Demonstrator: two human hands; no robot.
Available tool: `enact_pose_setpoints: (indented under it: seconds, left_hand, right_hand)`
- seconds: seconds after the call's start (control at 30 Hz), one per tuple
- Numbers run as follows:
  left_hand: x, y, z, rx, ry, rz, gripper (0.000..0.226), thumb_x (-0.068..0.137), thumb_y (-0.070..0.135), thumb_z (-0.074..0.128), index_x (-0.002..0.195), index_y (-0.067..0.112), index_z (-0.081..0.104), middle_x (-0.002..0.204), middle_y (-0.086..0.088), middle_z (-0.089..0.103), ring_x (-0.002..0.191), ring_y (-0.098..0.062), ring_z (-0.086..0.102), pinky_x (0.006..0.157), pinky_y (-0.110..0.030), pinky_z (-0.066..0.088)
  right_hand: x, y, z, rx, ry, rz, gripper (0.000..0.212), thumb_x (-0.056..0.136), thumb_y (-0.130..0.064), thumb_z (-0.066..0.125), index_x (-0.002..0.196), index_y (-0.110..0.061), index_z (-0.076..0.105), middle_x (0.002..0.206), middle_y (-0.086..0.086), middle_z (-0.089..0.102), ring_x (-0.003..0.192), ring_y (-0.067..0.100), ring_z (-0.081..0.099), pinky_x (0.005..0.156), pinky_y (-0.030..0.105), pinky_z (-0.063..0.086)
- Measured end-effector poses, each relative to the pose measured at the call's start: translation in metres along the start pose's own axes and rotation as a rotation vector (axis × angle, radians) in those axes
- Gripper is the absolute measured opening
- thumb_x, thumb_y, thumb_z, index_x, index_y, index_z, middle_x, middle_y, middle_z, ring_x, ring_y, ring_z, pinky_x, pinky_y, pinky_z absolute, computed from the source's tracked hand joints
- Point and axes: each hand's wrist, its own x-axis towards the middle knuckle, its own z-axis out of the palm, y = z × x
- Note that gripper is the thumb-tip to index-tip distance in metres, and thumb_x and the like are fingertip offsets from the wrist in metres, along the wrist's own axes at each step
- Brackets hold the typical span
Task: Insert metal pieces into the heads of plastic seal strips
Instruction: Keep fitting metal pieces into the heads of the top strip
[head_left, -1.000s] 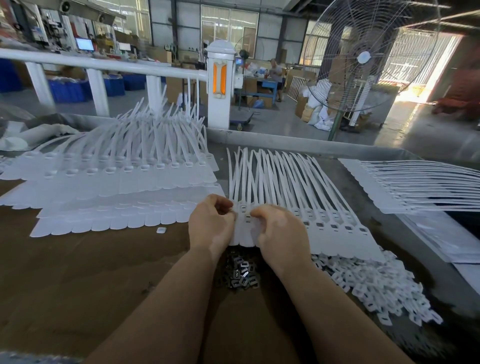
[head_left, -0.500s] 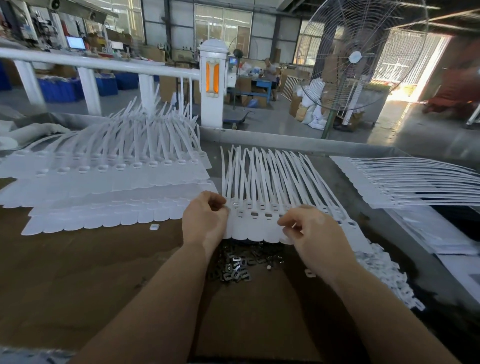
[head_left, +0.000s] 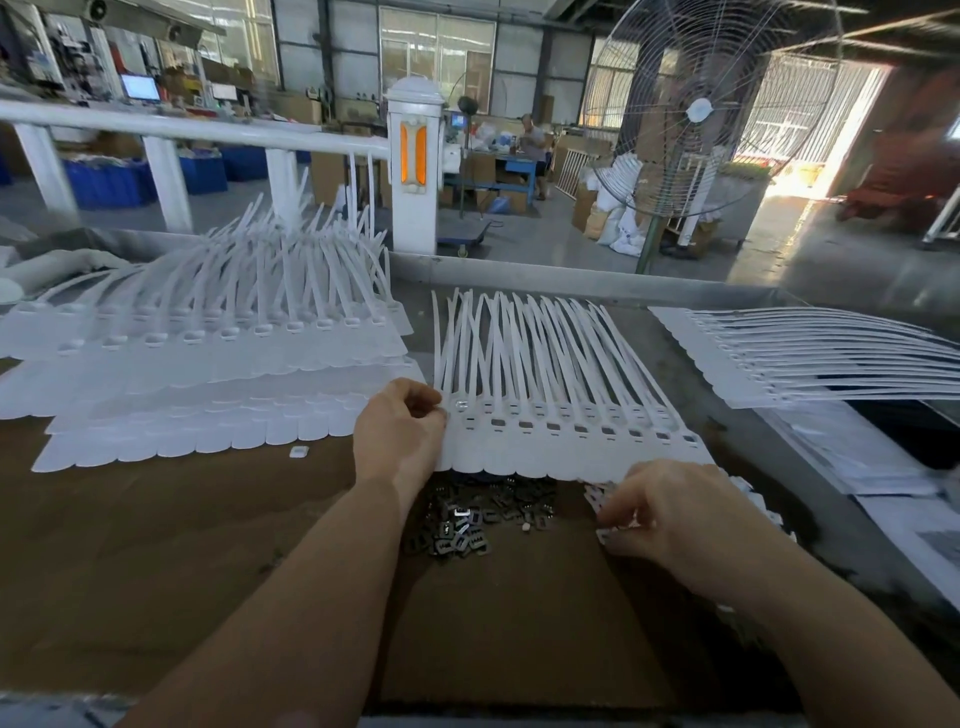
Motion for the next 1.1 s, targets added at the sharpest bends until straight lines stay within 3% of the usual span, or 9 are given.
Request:
enact_pose_setpoints:
  seconds: [0.13, 0.23, 0.57, 0.67, 0.8, 1.1]
  left_hand:
    - [-0.001, 0.0, 0.0, -0.009, 0.0, 0.005, 0.01, 0.084, 0.013, 0.065, 0.086, 0.022, 0.061, 0.075, 0.016, 0.057, 0.073, -0.002, 0.052, 0.063, -0.013, 0.035]
    - [-0.002, 0.002, 0.0, -0.004, -0.003, 0.006, 0.01, 0.085, 0.013, 0.065, 0.087, 0.021, 0.061, 0.075, 0.016, 0.056, 0.075, -0.005, 0.053, 0.071, -0.018, 0.038]
    - [-0.004, 0.002, 0.001, -0.006, -0.003, -0.013, 0.009, 0.085, 0.015, 0.064, 0.088, 0.022, 0.062, 0.077, 0.014, 0.06, 0.079, -0.009, 0.057, 0.075, -0.022, 0.042]
    - [-0.003, 0.001, 0.002, -0.003, -0.005, -0.013, 0.008, 0.086, 0.016, 0.064, 0.089, 0.023, 0.062, 0.077, 0.015, 0.059, 0.075, -0.004, 0.056, 0.071, -0.021, 0.041]
    - [-0.001, 0.0, 0.002, -0.004, -0.009, -0.011, 0.009, 0.085, 0.016, 0.065, 0.088, 0.024, 0.061, 0.077, 0.016, 0.059, 0.075, -0.003, 0.055, 0.071, -0.02, 0.04]
    - [0.0, -0.002, 0.002, 0.01, -0.002, 0.002, 0.011, 0.085, 0.017, 0.065, 0.085, 0.027, 0.06, 0.074, 0.018, 0.057, 0.074, -0.001, 0.054, 0.071, -0.02, 0.039]
  right_hand:
    - [0.001, -0.003, 0.002, -0.045, 0.011, 0.003, 0.016, 0.084, -0.04, 0.063, 0.098, -0.036, 0.069, 0.09, -0.02, 0.054, 0.085, 0.002, 0.047, 0.092, 0.028, 0.038]
    - [0.003, -0.003, 0.004, -0.004, 0.043, 0.002, 0.014, 0.087, -0.036, 0.06, 0.097, -0.032, 0.069, 0.091, -0.017, 0.056, 0.087, 0.003, 0.049, 0.091, 0.026, 0.04]
    - [0.05, -0.024, 0.006, 0.555, 0.394, 0.083, 0.006, 0.08, -0.01, 0.07, 0.084, -0.015, 0.073, 0.082, -0.005, 0.07, 0.078, 0.003, 0.063, 0.078, 0.013, 0.048]
    - [0.07, -0.03, 0.008, 0.544, 0.4, 0.086, 0.007, 0.084, -0.009, 0.066, 0.086, -0.015, 0.07, 0.085, -0.003, 0.069, 0.077, 0.004, 0.063, 0.073, 0.01, 0.046]
    - [0.092, -0.037, 0.015, 0.487, 0.366, 0.092, 0.009, 0.088, -0.009, 0.061, 0.089, -0.014, 0.068, 0.09, 0.0, 0.069, 0.082, 0.012, 0.064, 0.08, 0.025, 0.051]
    - [0.11, -0.041, 0.024, 0.349, 0.273, 0.098, 0.016, 0.089, -0.003, 0.055, 0.091, -0.01, 0.07, 0.091, 0.001, 0.066, 0.083, 0.013, 0.06, 0.077, 0.026, 0.05]
